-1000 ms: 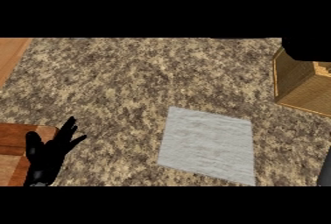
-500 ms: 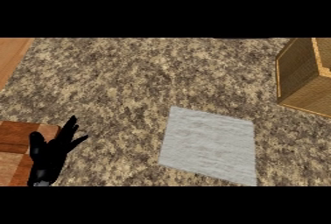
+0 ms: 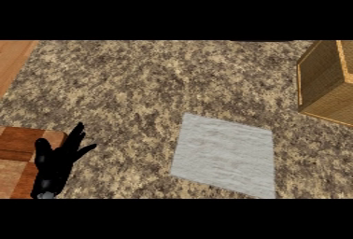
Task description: Pick the croissant from the placemat and place it in the basket
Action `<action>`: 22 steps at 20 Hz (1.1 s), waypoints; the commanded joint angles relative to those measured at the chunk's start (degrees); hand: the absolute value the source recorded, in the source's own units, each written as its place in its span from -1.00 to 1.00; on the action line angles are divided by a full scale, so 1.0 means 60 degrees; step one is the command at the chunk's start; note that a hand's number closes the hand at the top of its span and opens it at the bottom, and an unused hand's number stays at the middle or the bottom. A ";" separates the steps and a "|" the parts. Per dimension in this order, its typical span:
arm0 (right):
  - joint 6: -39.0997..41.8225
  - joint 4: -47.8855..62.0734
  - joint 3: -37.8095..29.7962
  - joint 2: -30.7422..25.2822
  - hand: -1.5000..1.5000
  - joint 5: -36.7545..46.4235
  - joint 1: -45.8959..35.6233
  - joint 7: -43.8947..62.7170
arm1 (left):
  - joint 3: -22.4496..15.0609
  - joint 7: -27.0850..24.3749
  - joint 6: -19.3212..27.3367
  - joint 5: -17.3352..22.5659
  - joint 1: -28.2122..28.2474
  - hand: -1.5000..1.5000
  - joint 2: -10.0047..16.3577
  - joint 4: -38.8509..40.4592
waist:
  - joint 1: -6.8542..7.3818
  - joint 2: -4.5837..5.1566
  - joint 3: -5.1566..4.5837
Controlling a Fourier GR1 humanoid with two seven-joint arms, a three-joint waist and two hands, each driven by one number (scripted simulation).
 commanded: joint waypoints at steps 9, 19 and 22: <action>-0.1344 0.2484 -0.1523 0.0012 1.00 -0.1703 0.0615 -0.2644 | -0.0036 0.0292 -0.0205 -0.0057 0.0216 0.00 -0.0132 0.0572 | -0.0111 0.0054 -0.0104; -0.1621 0.4560 -0.0957 -0.1462 1.00 -0.0260 0.1029 -0.3015 | 0.0278 0.0040 -0.0622 0.0193 0.0801 0.00 0.0165 0.0414 | 0.0006 0.0083 -0.0109; -0.1534 0.4611 -0.0845 -0.1522 -1.00 -0.0422 0.1505 -0.4022 | 0.0012 0.0386 -0.0361 0.0054 0.0500 0.00 -0.0212 0.0268 | -0.0098 0.0049 -0.0105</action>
